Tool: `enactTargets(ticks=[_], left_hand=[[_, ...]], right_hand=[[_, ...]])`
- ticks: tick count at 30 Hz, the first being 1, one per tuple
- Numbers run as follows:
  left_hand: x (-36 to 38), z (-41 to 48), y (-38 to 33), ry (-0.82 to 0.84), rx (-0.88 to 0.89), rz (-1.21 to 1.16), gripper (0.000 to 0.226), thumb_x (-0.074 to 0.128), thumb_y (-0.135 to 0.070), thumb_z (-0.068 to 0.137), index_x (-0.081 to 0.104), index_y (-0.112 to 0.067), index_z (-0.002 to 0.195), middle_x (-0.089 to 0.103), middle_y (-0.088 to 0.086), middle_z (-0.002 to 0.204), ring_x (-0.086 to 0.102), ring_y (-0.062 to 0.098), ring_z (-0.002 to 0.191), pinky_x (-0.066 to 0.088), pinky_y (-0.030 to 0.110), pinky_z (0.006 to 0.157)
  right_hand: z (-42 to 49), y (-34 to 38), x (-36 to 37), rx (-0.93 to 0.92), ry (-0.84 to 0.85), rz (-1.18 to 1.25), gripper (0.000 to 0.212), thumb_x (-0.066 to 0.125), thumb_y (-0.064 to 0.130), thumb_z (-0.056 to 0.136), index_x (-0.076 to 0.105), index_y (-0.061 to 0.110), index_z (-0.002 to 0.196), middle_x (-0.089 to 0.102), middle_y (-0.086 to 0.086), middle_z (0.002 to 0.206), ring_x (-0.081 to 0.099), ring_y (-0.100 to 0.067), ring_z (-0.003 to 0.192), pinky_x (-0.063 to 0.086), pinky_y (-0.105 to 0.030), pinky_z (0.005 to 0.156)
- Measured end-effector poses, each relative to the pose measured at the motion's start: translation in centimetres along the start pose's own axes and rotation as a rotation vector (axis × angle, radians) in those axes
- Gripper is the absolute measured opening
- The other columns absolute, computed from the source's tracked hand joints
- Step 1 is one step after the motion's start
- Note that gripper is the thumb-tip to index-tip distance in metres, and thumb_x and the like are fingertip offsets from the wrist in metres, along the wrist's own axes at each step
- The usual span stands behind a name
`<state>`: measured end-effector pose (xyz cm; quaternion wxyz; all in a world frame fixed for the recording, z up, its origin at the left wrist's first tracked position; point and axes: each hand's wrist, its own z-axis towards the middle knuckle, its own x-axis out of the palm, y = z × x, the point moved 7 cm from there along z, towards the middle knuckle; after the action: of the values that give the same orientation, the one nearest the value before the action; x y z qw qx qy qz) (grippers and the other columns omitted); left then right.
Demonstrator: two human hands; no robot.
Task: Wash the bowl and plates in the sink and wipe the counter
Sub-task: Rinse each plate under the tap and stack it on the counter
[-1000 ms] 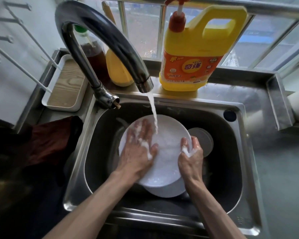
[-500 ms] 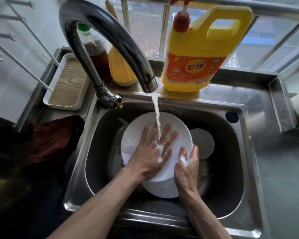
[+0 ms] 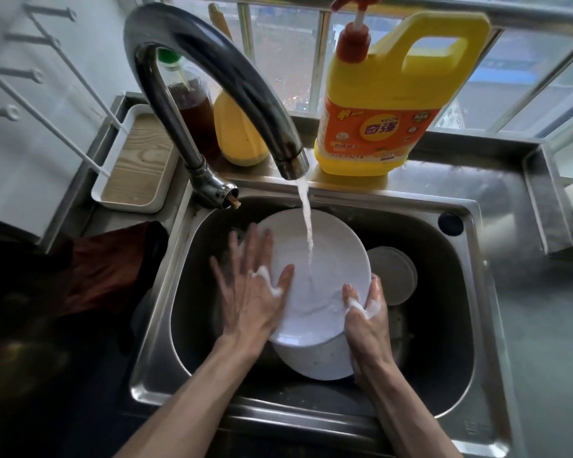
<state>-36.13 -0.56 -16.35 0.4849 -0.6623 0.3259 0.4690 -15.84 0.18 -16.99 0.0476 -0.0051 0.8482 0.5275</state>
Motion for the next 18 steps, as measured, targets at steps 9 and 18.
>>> enactTargets(ticks=[9,18], left_hand=[[2.1,-4.3,3.0,-0.140,-0.904,-1.172,0.080,0.083,-0.058,0.070,0.055,-0.014,0.130,0.070,0.006,0.113,0.071,0.023,0.098,0.062,0.043,0.081],[0.5,-4.0,3.5,-0.072,-0.750,-1.381,0.038,0.072,-0.006,0.093,0.063,-0.011,0.129,0.074,0.014,0.113,0.072,0.033,0.102,0.062,0.042,0.080]], right_hand=[[0.5,0.4,-0.5,-0.016,-0.073,0.013,0.016,0.054,0.022,0.108,0.057,0.031,0.120,0.070,0.000,0.109,0.071,-0.020,0.101,0.061,-0.042,0.088],[1.6,-1.1,-0.4,0.116,-0.118,0.006,0.025,0.076,0.039,0.093,0.069,0.024,0.112,0.078,0.002,0.097,0.075,-0.020,0.090,0.064,-0.043,0.079]])
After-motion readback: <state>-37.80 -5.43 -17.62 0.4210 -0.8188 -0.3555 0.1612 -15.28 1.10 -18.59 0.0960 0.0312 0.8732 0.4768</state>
